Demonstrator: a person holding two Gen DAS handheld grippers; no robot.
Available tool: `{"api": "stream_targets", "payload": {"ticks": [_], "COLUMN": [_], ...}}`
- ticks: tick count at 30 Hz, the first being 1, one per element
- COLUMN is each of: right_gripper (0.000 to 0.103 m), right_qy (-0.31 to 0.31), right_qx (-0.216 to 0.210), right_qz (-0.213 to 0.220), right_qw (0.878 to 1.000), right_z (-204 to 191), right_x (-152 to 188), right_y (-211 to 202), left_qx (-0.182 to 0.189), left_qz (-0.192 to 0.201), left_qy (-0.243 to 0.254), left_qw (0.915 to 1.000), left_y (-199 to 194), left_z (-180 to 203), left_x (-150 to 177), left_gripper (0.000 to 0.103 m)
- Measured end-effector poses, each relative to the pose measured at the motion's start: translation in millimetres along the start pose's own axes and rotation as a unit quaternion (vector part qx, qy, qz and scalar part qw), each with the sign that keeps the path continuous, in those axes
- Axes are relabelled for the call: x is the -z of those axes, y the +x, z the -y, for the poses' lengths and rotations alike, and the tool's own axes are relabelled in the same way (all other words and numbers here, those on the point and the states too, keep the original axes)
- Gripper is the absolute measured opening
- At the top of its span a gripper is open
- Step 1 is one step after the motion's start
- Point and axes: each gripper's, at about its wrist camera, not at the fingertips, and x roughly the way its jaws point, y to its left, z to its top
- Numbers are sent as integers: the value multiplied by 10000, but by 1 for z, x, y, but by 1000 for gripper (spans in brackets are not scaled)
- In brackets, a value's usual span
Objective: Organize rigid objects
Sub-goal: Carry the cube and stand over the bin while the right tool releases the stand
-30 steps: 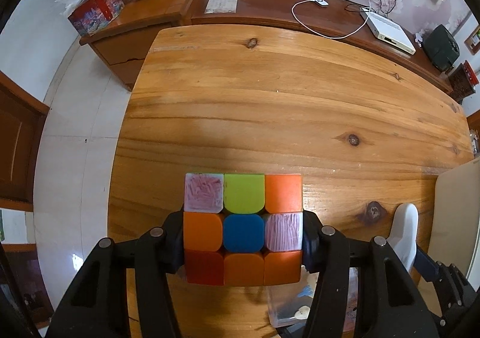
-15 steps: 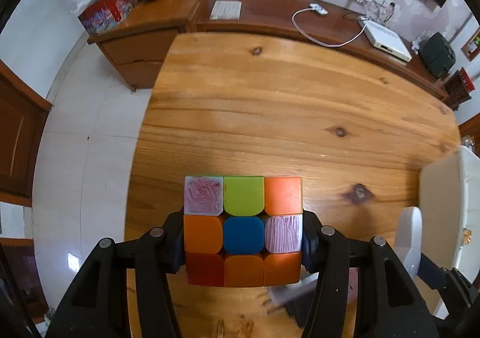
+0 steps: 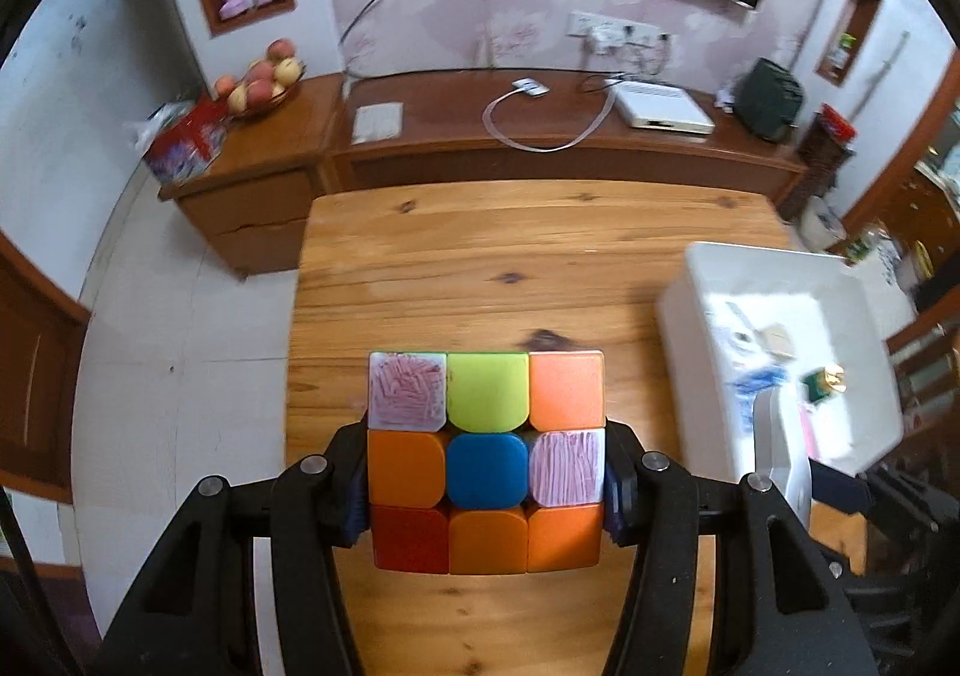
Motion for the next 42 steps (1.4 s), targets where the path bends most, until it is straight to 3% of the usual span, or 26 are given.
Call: {"api": "stream_targets", "payload": {"ticks": [4, 8, 13, 17, 21, 26, 33, 39, 42], "right_gripper": [56, 56, 56, 56, 56, 56, 56, 56, 36], "right_qy": [-65, -75, 180, 472, 791, 989, 1240, 1216, 1218], "right_qx": [139, 567, 999, 1180, 1328, 1477, 1156, 1359, 1369], "right_qz": [378, 847, 1209, 1241, 1066, 824, 380, -5, -248], "right_qw": [9992, 9948, 9875, 9841, 9822, 9806, 9848, 9832, 9828], "right_z": [26, 64, 127, 178, 224, 263, 286, 284, 283], "right_x": [12, 19, 20, 15, 1, -16, -32, -43, -46], "right_y": [-45, -82, -104, -102, -88, -57, -5, 28, 42], "left_qx": [281, 500, 638, 583, 501, 755, 837, 740, 724], "left_qz": [45, 66, 58, 109, 72, -187, -546, -815, -906], "left_qy": [221, 480, 655, 787, 901, 901, 1021, 1091, 1027], "left_qw": [9993, 9976, 9958, 9951, 9946, 9929, 9897, 9879, 9879], "left_y": [-20, -24, -10, 7, 31, 65, 94, 107, 113], "left_z": [37, 86, 141, 179, 210, 240, 258, 255, 252], "left_x": [2, 4, 4, 6, 12, 24, 40, 54, 59], "left_gripper": [59, 60, 60, 60, 60, 60, 59, 59, 59]}}
